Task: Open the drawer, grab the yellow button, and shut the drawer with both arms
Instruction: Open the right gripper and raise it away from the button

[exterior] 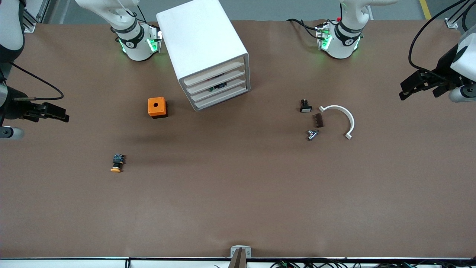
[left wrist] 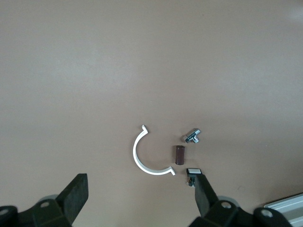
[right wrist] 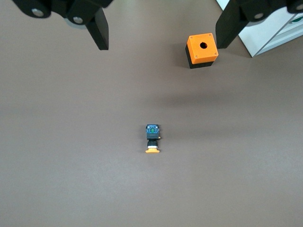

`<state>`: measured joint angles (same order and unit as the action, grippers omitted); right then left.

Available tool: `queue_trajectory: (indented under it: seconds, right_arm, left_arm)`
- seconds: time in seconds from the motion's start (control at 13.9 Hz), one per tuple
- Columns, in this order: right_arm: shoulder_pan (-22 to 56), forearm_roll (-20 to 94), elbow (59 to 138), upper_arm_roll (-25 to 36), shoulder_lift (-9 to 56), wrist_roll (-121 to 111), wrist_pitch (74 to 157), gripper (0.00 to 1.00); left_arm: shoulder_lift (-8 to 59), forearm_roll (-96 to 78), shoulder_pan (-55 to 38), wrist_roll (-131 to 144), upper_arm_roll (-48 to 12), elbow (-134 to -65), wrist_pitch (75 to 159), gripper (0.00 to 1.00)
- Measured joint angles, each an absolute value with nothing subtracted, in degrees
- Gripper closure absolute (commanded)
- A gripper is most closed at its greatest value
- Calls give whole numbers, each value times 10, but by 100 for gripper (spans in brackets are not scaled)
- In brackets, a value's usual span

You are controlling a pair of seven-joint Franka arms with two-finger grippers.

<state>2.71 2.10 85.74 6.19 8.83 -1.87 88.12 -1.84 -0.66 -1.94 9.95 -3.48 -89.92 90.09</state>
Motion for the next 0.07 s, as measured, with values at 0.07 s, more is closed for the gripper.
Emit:
queue_trajectory:
  seconds: [0.07]
  right_arm:
    - [27,21,857,62,88,-19,881,0]
  left_arm:
    - [-18,-7,-19,100,-35,-899,901,1]
